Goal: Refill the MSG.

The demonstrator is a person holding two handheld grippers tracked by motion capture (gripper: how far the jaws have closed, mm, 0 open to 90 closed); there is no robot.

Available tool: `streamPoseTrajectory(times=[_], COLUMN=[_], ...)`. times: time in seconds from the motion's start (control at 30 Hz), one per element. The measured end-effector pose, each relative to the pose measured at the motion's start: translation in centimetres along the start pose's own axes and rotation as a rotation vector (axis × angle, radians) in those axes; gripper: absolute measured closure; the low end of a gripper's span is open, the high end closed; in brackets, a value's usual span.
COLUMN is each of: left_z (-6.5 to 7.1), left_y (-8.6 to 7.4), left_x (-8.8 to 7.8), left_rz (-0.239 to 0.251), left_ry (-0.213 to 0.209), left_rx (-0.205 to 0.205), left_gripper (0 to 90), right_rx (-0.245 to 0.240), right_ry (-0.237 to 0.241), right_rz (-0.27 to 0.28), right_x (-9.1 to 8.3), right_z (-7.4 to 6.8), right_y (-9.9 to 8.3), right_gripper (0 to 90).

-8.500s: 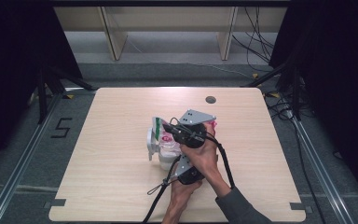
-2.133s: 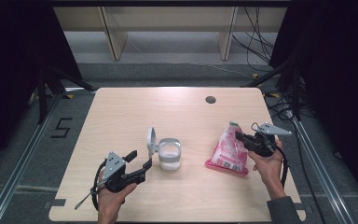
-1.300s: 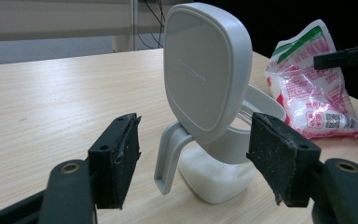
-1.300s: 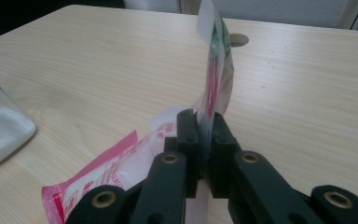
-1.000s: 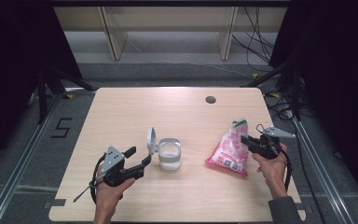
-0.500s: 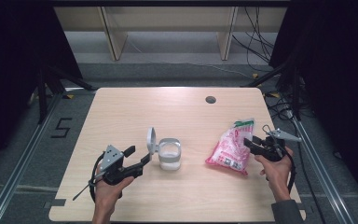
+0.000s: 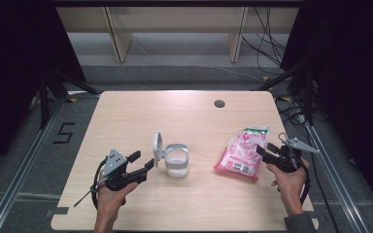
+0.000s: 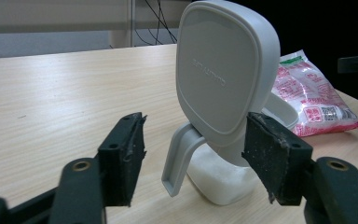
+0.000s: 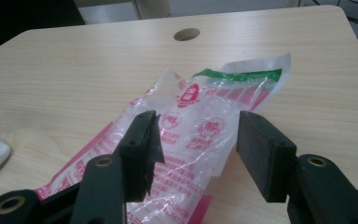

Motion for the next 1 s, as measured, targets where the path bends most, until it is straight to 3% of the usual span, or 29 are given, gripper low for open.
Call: streamPoseTrajectory(times=[0.03, 0.07, 0.1, 0.2, 0.23, 0.27, 0.3, 0.33, 0.37, 0.4, 0.43, 0.47, 0.5, 0.53, 0.6, 0.67, 0.7, 0.73, 0.8, 0.83, 0.9, 0.93, 0.97, 1.0], left_z=[-0.1, 0.0, 0.0, 0.1, 0.1, 0.2, 0.1, 0.1, 0.0, -0.1, -0.1, -0.1, -0.2, -0.2, -0.4, -0.5, -0.5, -0.5, -0.3, -0.1, 0.0, -0.1, 0.1, 0.1], left_y=[0.1, 0.1, 0.3, 0.3, 0.4, 0.5, 0.5, 0.6, 0.6, 0.6, 0.6, 0.5, 0.5, 0.6, 0.6, 0.6, 0.6, 0.6, 0.7, 0.7, 0.9, 1.0, 1.1, 1.2], left_x=[0.0, 0.0, 0.1, 0.0, 0.0, 0.1, 0.1, 0.1, 0.1, 0.0, 0.0, -0.1, 0.0, 0.0, 0.0, 0.0, 0.0, 0.2, 0.2, 0.3, 0.4, 0.5, 0.5, 0.5], left_rz=[0.004, 0.003, 0.015, -0.006, -0.002, 0.012, 0.012, 0.011, 0.010, 0.005, -0.001, -0.014, -0.015, -0.015, -0.014, -0.014, -0.021, -0.016, -0.026, -0.024, -0.025, -0.026, -0.024, -0.022], left_ry=[-0.001, -0.003, -0.019, -0.016, -0.018, -0.024, -0.023, -0.017, -0.008, 0.000, 0.004, 0.015, 0.014, 0.019, 0.016, 0.026, 0.026, 0.016, 0.014, 0.008, 0.010, 0.009, 0.010, 0.013], left_rx=[0.003, 0.003, 0.036, 0.075, 0.085, 0.078, 0.079, 0.085, 0.089, 0.092, 0.099, 0.093, 0.096, 0.086, 0.103, 0.099, 0.112, 0.117, 0.131, 0.115, 0.120, 0.142, 0.126, 0.125], left_gripper=[40.5, 43.8, 47.0, 56.1, 57.5, 61.2, 65.2, 66.8, 69.5, 72.7, 74.9, 77.1, 80.3, 82.6, 86.7, 89.0, 89.2, 89.3, 89.3, 89.4, 89.4, 89.4, 89.4, 89.4], right_rx=[0.045, 0.037, 0.005, -0.039, -0.060, -0.026, -0.079, -0.056, -0.085, -0.064, -0.097, -0.059, -0.095, -0.076, -0.112, -0.129, -0.102, -0.141, -0.117, -0.135, -0.161, -0.175, -0.178, -0.138], right_ry=[0.004, 0.015, 0.003, 0.033, 0.020, 0.032, 0.036, 0.048, 0.060, 0.067, 0.070, 0.087, 0.086, 0.092, 0.096, 0.109, 0.119, 0.125, 0.135, 0.139, 0.132, 0.153, 0.145, 0.139], right_rz=[0.000, -0.002, -0.008, -0.003, -0.010, -0.022, 0.001, -0.014, -0.023, -0.029, -0.019, -0.047, -0.031, -0.049, -0.055, -0.031, -0.047, -0.044, -0.050, -0.050, -0.066, -0.063, -0.054, -0.067], right_x=[-0.2, -0.3, -0.3, -0.4, -0.3, -0.4, -0.2, -0.2, -0.2, -0.1, 0.1, -0.1, 0.1, 0.0, 0.0, 0.3, 0.0, 0.1, 0.1, 0.1, 0.1, 0.2, 0.4, 0.3], right_z=[-0.6, -0.9, -0.8, -1.7, -1.8, -2.5, -2.5, -3.1, -3.2, -3.8, -3.9, -4.4, -4.4, -4.8, -5.1, -5.6, -6.1, -6.2, -6.8, -6.9, -6.9, -6.9, -6.9, -7.1], right_y=[-0.1, -0.1, -0.2, -0.3, -0.4, -0.6, -0.5, -0.8, -0.9, -1.1, -1.1, -1.4, -1.3, -1.5, -1.5, -1.5, -1.7, -1.7, -1.9, -1.9, -2.1, -2.2, -2.2, -2.4], right_gripper=[48.2, 48.3, 48.5, 48.6, 48.6, 48.5, 48.5, 48.2, 47.9, 47.9, 47.9, 48.0, 47.9, 47.9, 47.9, 48.0, 48.0, 47.9, 48.0, 48.0, 47.9, 48.0, 47.9, 48.0])
Point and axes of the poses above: each handheld gripper's, and its own axes: x roughly forward along the jaws, y roughly out of its top, z roughly to its right, the point moved 7 cm from there along x, roughly forward along the jaws, and after that the axes turned 2 degrees about -z, right-handed, at the moved point
